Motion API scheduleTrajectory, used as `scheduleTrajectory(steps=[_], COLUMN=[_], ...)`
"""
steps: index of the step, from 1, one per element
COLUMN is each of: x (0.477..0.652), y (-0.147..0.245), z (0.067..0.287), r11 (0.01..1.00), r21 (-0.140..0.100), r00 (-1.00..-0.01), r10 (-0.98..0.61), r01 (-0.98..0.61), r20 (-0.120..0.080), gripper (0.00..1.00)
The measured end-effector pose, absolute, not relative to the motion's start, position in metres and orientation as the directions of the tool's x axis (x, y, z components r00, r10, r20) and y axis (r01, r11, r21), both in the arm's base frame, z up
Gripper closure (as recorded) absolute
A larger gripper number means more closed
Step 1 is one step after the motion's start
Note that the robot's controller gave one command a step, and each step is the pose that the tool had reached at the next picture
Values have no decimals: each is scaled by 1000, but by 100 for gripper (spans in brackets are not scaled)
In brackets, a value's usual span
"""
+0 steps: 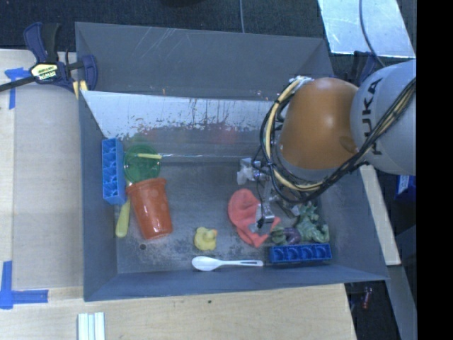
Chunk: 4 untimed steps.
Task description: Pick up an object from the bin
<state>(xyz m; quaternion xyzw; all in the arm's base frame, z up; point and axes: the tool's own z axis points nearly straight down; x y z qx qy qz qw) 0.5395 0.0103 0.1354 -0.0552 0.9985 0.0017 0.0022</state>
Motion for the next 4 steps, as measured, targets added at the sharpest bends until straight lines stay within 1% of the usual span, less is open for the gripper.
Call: scheduleTrajectory(steps=[1,2,3,4], x=[551,536,530,524], y=[-10,-15,-12,-19], z=[99,84,93,72], r11=[999,1000,1000,996], r21=[1,2,2,2], r00=[-999,-999,-1000,-996], r10=[-39,-30,-12,-90], r01=[-39,-30,-12,-90], r20=[-15,-12,-2,-7], gripper=[0,0,0,100])
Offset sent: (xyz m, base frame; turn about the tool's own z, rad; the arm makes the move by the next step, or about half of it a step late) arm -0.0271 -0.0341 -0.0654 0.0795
